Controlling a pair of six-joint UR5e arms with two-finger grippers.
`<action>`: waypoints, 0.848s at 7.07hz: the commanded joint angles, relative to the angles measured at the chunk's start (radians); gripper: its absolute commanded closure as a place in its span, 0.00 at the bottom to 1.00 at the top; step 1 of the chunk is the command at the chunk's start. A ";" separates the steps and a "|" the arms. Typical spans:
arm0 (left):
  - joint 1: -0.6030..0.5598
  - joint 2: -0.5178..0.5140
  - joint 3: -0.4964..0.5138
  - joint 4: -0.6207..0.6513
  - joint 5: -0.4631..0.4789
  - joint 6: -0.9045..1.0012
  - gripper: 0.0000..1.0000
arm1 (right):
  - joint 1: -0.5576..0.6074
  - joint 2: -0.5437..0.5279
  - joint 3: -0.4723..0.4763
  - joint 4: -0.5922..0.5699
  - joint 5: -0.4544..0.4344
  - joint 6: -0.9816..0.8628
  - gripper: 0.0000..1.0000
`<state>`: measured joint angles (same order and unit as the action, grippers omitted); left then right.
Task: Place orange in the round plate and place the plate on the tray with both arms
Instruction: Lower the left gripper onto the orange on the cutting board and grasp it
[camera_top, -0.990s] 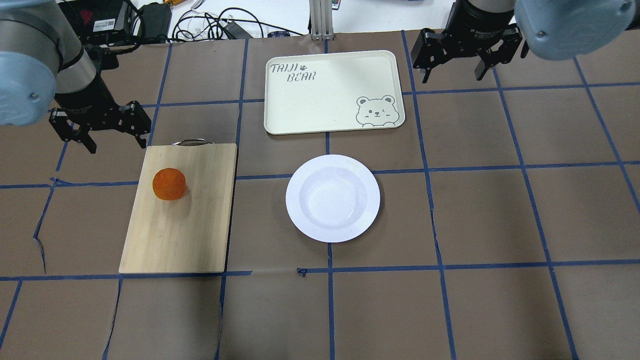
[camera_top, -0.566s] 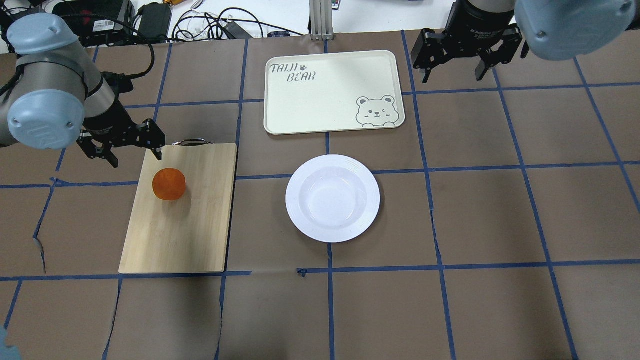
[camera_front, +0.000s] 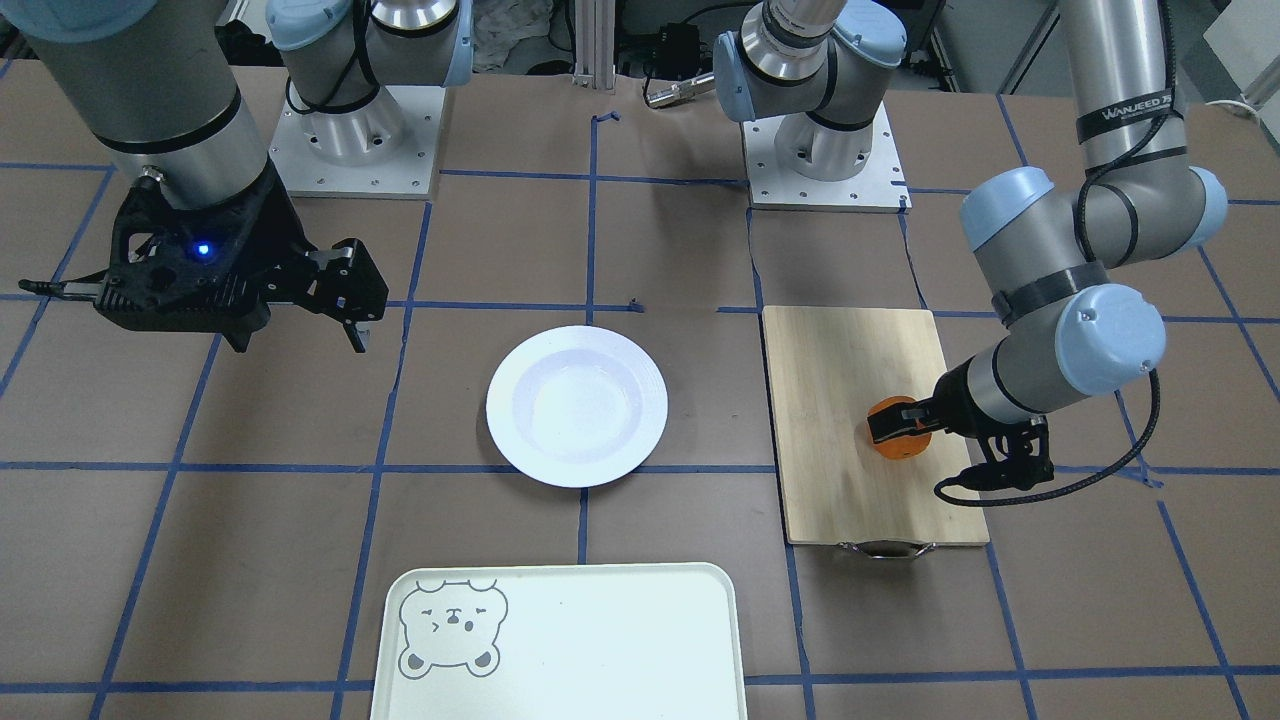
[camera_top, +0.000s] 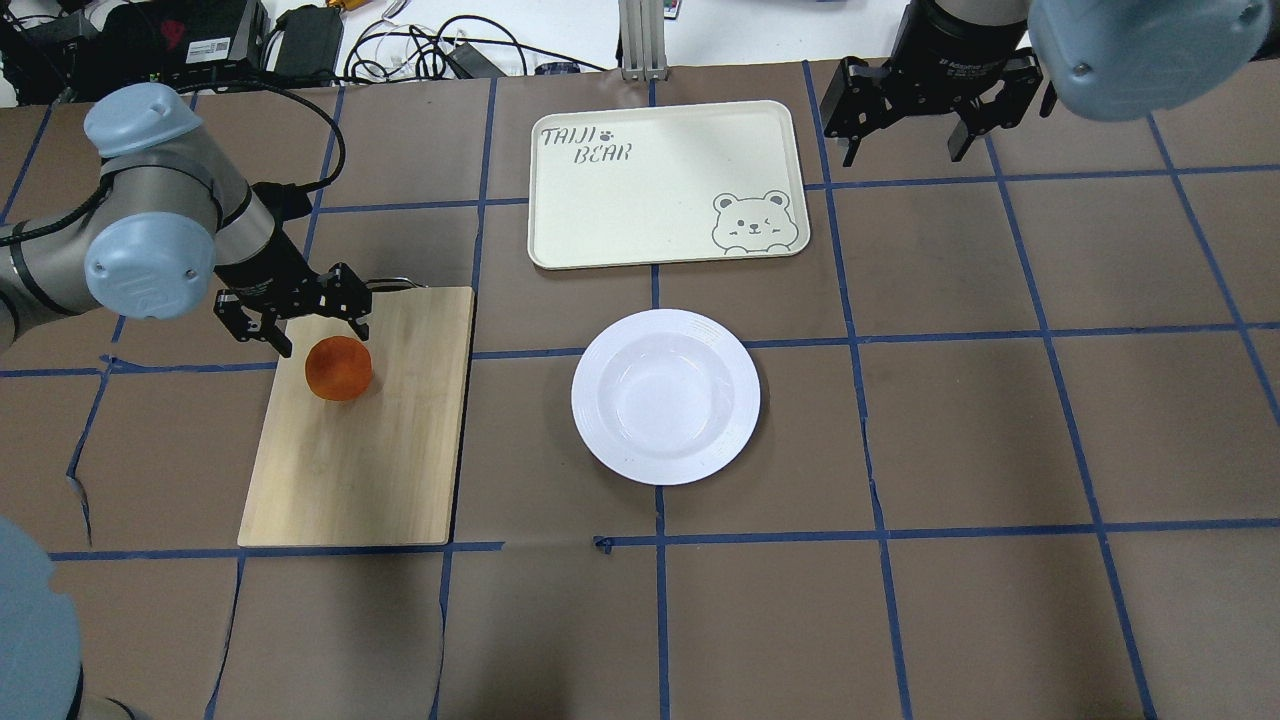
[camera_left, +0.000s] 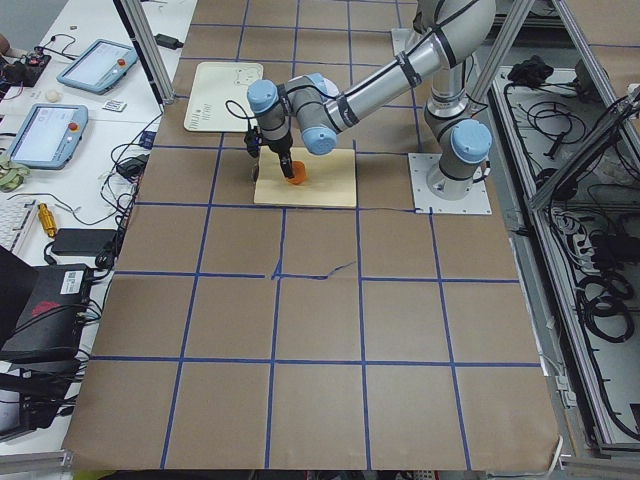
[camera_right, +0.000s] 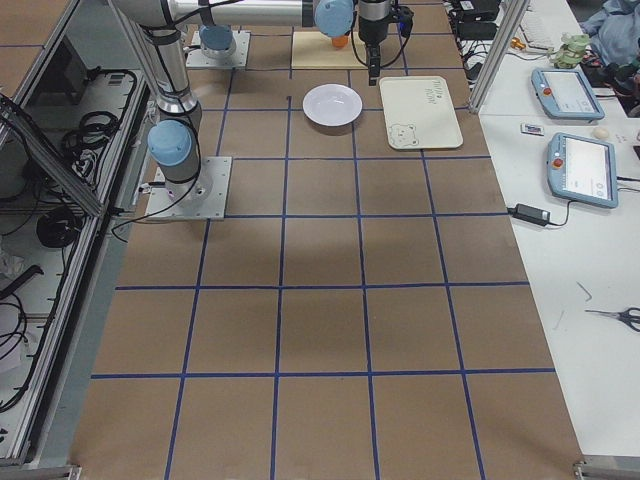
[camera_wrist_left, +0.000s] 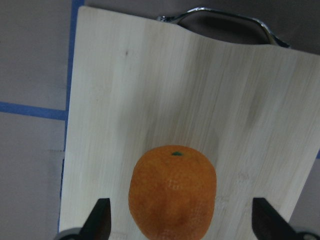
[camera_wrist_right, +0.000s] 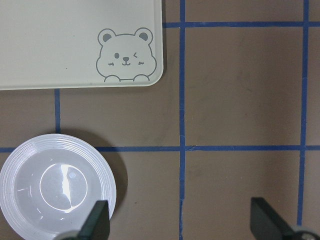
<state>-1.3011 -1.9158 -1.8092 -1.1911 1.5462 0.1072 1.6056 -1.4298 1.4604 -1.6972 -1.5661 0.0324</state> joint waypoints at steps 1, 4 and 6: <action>0.000 -0.038 -0.004 0.011 -0.006 0.012 0.02 | -0.001 0.000 0.000 0.001 0.000 0.000 0.00; -0.003 -0.032 0.001 0.011 0.003 -0.006 1.00 | -0.001 0.000 0.002 0.002 0.000 0.000 0.00; -0.023 0.000 0.049 0.002 -0.037 -0.067 1.00 | -0.001 0.000 0.002 0.002 0.000 0.000 0.00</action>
<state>-1.3096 -1.9342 -1.7932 -1.1823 1.5331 0.0861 1.6046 -1.4297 1.4619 -1.6953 -1.5662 0.0322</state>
